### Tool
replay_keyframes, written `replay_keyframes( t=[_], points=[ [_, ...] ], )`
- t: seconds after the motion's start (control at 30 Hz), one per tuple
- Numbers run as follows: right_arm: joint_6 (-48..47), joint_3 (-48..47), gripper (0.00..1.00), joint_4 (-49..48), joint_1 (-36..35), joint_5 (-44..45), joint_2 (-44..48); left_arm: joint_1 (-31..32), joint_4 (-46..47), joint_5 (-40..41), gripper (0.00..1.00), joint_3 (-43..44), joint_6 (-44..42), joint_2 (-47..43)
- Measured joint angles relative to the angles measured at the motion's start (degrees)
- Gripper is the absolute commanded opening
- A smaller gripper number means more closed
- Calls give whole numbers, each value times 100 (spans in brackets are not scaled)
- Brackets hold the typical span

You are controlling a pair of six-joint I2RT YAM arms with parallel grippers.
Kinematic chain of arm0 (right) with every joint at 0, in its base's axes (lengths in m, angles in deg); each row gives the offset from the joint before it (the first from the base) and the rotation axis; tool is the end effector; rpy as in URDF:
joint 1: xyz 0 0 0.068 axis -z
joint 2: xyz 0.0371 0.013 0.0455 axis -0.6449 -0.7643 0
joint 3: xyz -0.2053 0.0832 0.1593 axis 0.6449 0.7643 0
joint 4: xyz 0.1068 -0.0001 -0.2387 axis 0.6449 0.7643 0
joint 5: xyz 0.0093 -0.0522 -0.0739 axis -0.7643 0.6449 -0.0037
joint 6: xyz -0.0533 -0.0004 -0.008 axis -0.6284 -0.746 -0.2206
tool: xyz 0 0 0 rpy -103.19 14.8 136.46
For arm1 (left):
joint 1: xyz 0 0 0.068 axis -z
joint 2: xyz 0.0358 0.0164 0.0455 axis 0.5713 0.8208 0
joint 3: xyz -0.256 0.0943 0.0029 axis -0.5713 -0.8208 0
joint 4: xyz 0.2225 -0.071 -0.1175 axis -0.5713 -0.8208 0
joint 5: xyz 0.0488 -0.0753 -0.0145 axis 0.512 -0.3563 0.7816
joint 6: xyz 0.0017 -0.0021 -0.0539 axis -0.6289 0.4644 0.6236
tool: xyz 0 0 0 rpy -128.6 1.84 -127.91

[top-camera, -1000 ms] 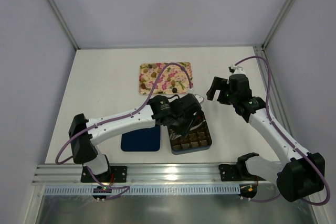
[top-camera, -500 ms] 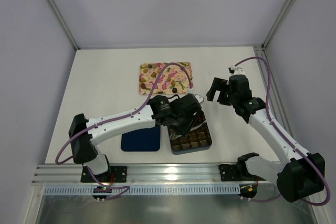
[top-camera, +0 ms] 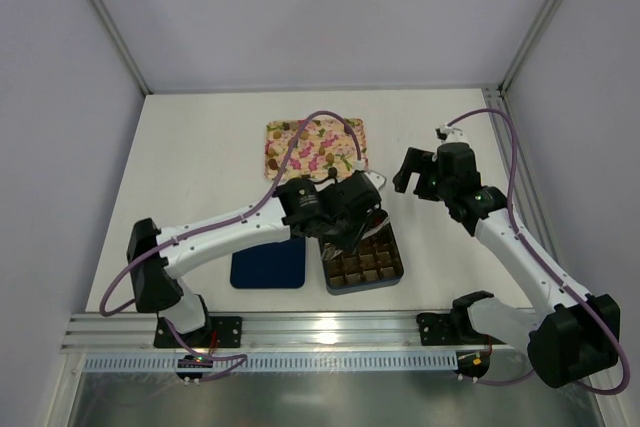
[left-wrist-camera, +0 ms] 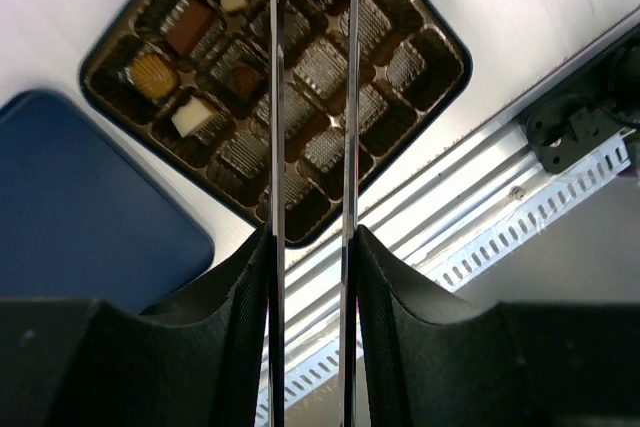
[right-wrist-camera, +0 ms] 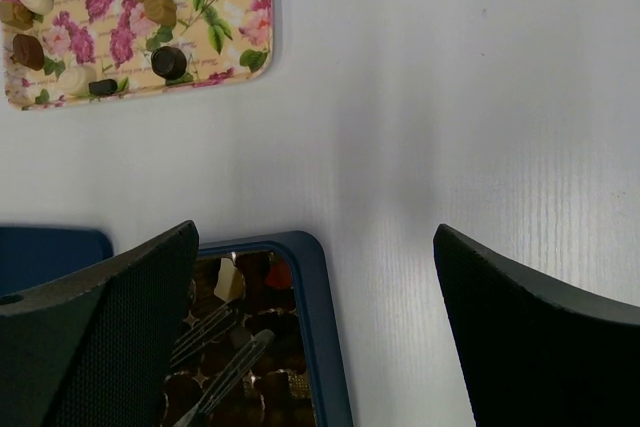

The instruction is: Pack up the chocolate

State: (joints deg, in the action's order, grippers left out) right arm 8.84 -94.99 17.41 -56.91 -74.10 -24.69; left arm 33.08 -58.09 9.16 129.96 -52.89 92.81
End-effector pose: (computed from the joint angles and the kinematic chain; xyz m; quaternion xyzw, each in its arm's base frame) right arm 0.2257 0.0658 0.2769 0.0673 0.8918 0.1318 0.4276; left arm 0.1324 -0.3133 0.3239 0.2654 0.9254 -0.1613 0.2171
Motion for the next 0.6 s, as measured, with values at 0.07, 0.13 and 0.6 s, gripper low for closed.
replay_keyframes(
  t=[0.07, 0.13, 0.6],
  points=[
    [-4, 0, 100, 0, 0, -61, 17, -153, -4, 61, 36, 96, -28, -120],
    [-15, -2, 100, 0, 0, -105, 20, -505, -2, 116, 36, 120, -55, -299],
    [-103, -15, 100, -2, 0, -933, 15, -5187, 588, 651, 36, 61, -452, 289]
  ],
)
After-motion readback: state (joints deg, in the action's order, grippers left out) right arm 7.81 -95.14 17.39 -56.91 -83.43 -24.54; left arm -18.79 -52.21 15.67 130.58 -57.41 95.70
